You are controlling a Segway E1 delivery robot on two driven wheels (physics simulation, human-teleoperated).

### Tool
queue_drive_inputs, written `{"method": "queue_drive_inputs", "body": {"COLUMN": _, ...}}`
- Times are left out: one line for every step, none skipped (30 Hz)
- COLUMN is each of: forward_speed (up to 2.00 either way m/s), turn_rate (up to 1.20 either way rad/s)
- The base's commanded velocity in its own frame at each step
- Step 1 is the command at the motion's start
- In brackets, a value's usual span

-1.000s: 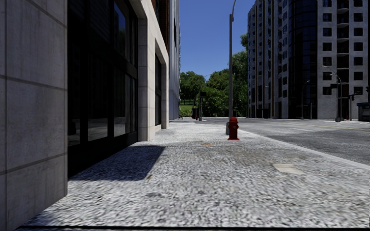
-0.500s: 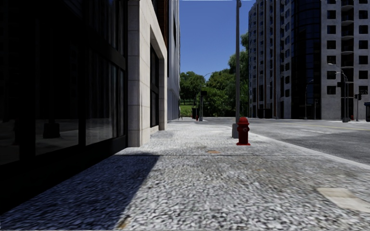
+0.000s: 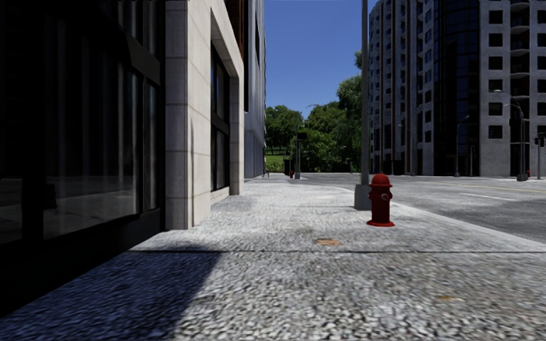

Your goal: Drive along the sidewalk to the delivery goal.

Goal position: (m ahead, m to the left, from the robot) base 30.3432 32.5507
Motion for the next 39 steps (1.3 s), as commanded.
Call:
{"method": "queue_drive_inputs", "body": {"forward_speed": 2.00, "turn_rate": 0.00}}
{"method": "queue_drive_inputs", "body": {"forward_speed": 2.00, "turn_rate": 0.00}}
{"method": "queue_drive_inputs", "body": {"forward_speed": 2.00, "turn_rate": 0.00}}
{"method": "queue_drive_inputs", "body": {"forward_speed": 2.00, "turn_rate": 0.00}}
{"method": "queue_drive_inputs", "body": {"forward_speed": 2.00, "turn_rate": 0.00}}
{"method": "queue_drive_inputs", "body": {"forward_speed": 2.00, "turn_rate": 0.00}}
{"method": "queue_drive_inputs", "body": {"forward_speed": 2.00, "turn_rate": 0.00}}
{"method": "queue_drive_inputs", "body": {"forward_speed": 2.00, "turn_rate": 0.00}}
{"method": "queue_drive_inputs", "body": {"forward_speed": 2.00, "turn_rate": 0.00}}
{"method": "queue_drive_inputs", "body": {"forward_speed": 2.00, "turn_rate": 0.00}}
{"method": "queue_drive_inputs", "body": {"forward_speed": 2.00, "turn_rate": 0.00}}
{"method": "queue_drive_inputs", "body": {"forward_speed": 2.00, "turn_rate": 0.00}}
{"method": "queue_drive_inputs", "body": {"forward_speed": 2.00, "turn_rate": 0.00}}
{"method": "queue_drive_inputs", "body": {"forward_speed": 2.00, "turn_rate": 0.00}}
{"method": "queue_drive_inputs", "body": {"forward_speed": 2.00, "turn_rate": 0.00}}
{"method": "queue_drive_inputs", "body": {"forward_speed": 2.00, "turn_rate": 0.00}}
{"method": "queue_drive_inputs", "body": {"forward_speed": 2.00, "turn_rate": 0.00}}
{"method": "queue_drive_inputs", "body": {"forward_speed": 2.00, "turn_rate": 0.00}}
{"method": "queue_drive_inputs", "body": {"forward_speed": 2.00, "turn_rate": 0.00}}
{"method": "queue_drive_inputs", "body": {"forward_speed": 2.00, "turn_rate": 0.00}}
{"method": "queue_drive_inputs", "body": {"forward_speed": 2.00, "turn_rate": 0.00}}
{"method": "queue_drive_inputs", "body": {"forward_speed": 2.00, "turn_rate": 0.00}}
{"method": "queue_drive_inputs", "body": {"forward_speed": 2.00, "turn_rate": 0.00}}
{"method": "queue_drive_inputs", "body": {"forward_speed": 2.00, "turn_rate": 0.00}}
{"method": "queue_drive_inputs", "body": {"forward_speed": 2.00, "turn_rate": 0.00}}
{"method": "queue_drive_inputs", "body": {"forward_speed": 2.00, "turn_rate": 0.00}}
{"method": "queue_drive_inputs", "body": {"forward_speed": 2.00, "turn_rate": 0.00}}
{"method": "queue_drive_inputs", "body": {"forward_speed": 2.00, "turn_rate": 0.00}}
{"method": "queue_drive_inputs", "body": {"forward_speed": 2.00, "turn_rate": 0.00}}
{"method": "queue_drive_inputs", "body": {"forward_speed": 2.00, "turn_rate": 0.00}}
{"method": "queue_drive_inputs", "body": {"forward_speed": 2.00, "turn_rate": 0.00}}
{"method": "queue_drive_inputs", "body": {"forward_speed": 2.00, "turn_rate": 0.00}}
{"method": "queue_drive_inputs", "body": {"forward_speed": 2.00, "turn_rate": 0.00}}
{"method": "queue_drive_inputs", "body": {"forward_speed": 2.00, "turn_rate": 0.00}}
{"method": "queue_drive_inputs", "body": {"forward_speed": 2.00, "turn_rate": 0.00}}
{"method": "queue_drive_inputs", "body": {"forward_speed": 2.00, "turn_rate": 0.00}}
{"method": "queue_drive_inputs", "body": {"forward_speed": 2.00, "turn_rate": 0.00}}
{"method": "queue_drive_inputs", "body": {"forward_speed": 2.00, "turn_rate": 0.00}}
{"method": "queue_drive_inputs", "body": {"forward_speed": 2.00, "turn_rate": 0.00}}
